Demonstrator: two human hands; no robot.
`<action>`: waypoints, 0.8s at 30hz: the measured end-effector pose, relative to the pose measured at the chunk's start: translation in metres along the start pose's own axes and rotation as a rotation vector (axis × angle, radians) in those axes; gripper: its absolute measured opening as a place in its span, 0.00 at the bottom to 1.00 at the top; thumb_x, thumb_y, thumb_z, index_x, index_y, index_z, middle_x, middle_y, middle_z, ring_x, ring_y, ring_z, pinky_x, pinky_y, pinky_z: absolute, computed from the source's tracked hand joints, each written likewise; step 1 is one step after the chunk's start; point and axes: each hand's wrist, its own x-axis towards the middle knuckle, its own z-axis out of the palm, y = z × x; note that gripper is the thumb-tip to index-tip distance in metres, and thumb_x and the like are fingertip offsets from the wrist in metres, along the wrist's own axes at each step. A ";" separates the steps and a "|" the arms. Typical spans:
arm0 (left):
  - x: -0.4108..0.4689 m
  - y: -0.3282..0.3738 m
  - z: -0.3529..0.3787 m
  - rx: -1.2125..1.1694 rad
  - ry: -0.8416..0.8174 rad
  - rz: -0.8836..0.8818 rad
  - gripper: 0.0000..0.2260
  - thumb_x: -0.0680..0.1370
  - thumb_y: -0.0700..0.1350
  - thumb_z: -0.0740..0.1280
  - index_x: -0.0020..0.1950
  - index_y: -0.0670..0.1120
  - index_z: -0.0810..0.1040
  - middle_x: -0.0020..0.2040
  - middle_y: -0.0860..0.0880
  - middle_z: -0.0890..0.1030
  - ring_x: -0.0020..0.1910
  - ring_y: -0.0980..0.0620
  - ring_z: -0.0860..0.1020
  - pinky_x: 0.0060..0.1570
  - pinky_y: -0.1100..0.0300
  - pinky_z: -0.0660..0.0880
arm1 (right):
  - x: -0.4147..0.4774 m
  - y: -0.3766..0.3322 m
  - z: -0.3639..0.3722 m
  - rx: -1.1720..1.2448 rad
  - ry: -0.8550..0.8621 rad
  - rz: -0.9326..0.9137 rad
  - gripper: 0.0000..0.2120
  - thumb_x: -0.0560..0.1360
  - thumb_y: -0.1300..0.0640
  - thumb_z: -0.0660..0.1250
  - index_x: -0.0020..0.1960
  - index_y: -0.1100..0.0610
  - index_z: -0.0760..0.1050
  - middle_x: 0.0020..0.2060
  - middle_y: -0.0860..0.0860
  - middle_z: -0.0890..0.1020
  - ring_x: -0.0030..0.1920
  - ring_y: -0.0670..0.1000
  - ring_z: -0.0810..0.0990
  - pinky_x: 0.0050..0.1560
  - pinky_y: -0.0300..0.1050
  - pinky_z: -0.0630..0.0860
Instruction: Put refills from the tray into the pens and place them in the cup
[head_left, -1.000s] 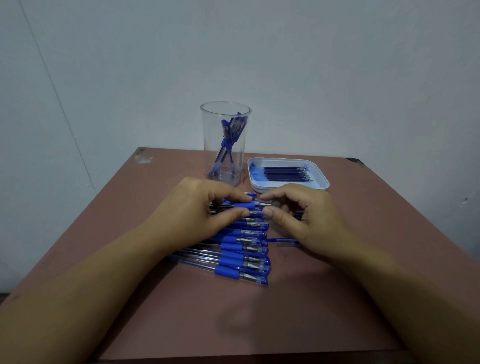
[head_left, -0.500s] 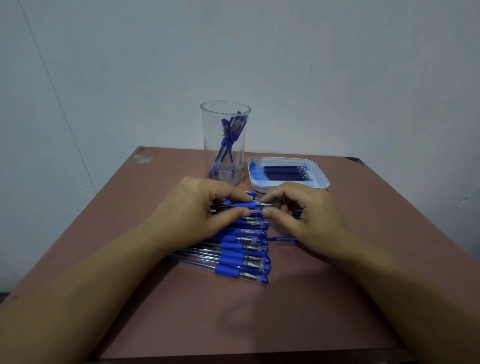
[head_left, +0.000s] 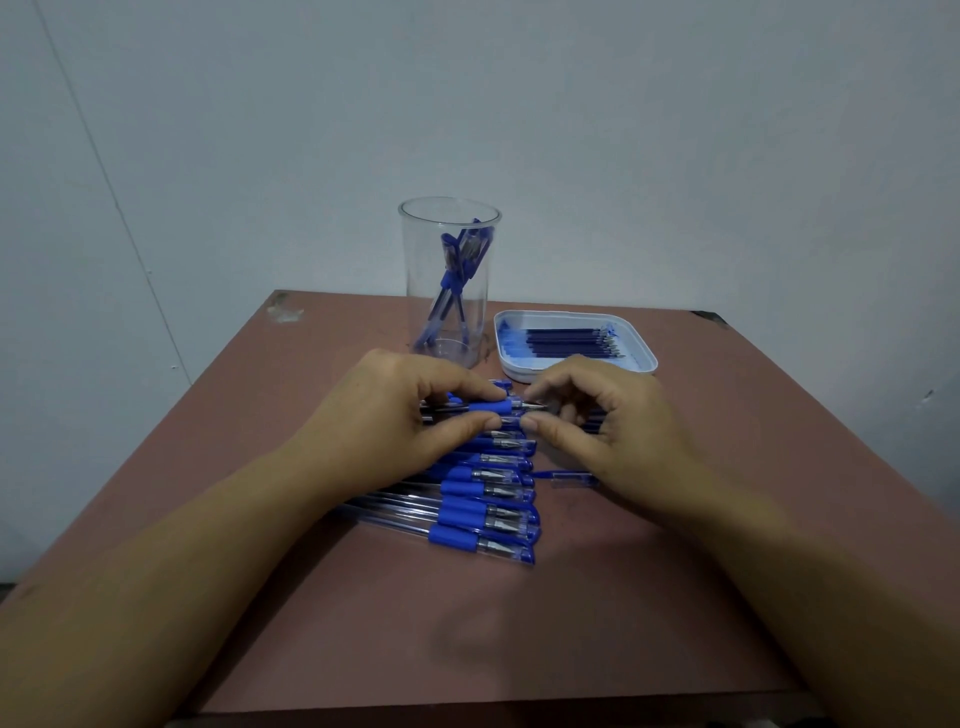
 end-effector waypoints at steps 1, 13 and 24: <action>0.000 0.001 0.000 -0.004 -0.002 0.004 0.14 0.72 0.58 0.69 0.55 0.55 0.84 0.45 0.60 0.84 0.42 0.64 0.81 0.41 0.65 0.79 | 0.000 0.000 0.000 -0.014 -0.003 -0.009 0.06 0.74 0.54 0.73 0.49 0.48 0.79 0.38 0.44 0.79 0.37 0.50 0.77 0.38 0.44 0.76; 0.000 0.001 0.001 0.009 -0.007 0.008 0.16 0.72 0.60 0.67 0.55 0.55 0.84 0.44 0.62 0.83 0.42 0.65 0.80 0.41 0.72 0.75 | 0.002 -0.001 0.000 -0.039 -0.010 0.005 0.04 0.74 0.54 0.72 0.48 0.48 0.80 0.37 0.43 0.79 0.38 0.49 0.77 0.38 0.44 0.75; -0.001 -0.006 0.000 0.004 0.016 -0.061 0.15 0.71 0.61 0.67 0.53 0.57 0.84 0.43 0.62 0.83 0.40 0.61 0.81 0.40 0.60 0.80 | -0.007 -0.001 -0.030 -0.161 -0.330 0.194 0.09 0.66 0.44 0.75 0.44 0.43 0.80 0.39 0.40 0.77 0.41 0.42 0.76 0.38 0.31 0.69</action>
